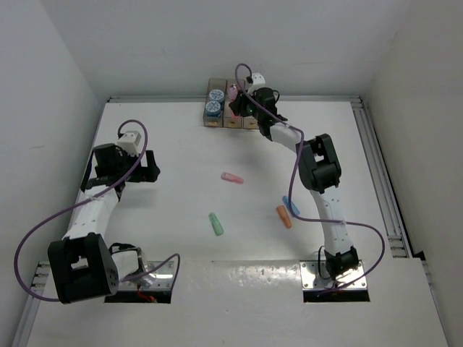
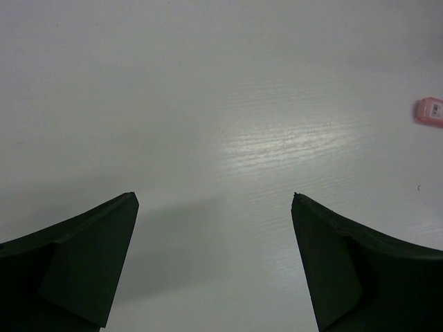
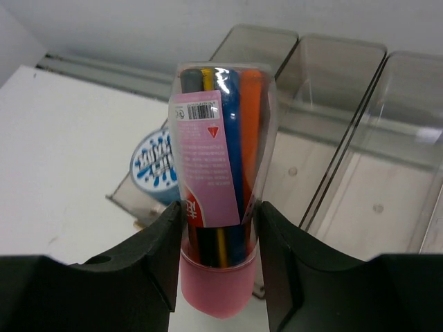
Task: Sort the stationery into containers
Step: Place the stationery in the storage box.
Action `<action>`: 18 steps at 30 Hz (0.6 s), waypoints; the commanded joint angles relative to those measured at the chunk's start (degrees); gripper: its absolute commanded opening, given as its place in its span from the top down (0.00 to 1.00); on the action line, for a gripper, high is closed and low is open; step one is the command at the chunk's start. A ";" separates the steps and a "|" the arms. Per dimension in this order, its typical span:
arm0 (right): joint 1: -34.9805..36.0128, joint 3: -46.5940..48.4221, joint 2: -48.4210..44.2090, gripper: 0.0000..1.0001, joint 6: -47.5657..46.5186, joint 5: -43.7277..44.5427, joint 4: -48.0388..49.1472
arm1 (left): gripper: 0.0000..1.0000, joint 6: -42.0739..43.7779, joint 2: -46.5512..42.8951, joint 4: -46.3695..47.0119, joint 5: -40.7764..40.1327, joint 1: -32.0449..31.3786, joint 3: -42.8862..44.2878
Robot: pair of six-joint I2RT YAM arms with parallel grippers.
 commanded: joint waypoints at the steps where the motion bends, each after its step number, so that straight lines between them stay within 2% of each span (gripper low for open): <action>1: 0.03 6.15 -0.47 1.00 0.72 3.52 10.59 | 0.00 1.12 -2.08 0.17 -0.05 0.65 -0.76; 7: 0.39 7.90 1.73 1.00 1.86 8.27 12.61 | 0.00 0.41 -0.85 0.52 -0.05 0.56 -0.85; 18: 0.73 8.17 6.13 1.00 2.39 8.01 14.63 | 0.00 -0.64 1.26 1.84 -0.05 0.65 -1.38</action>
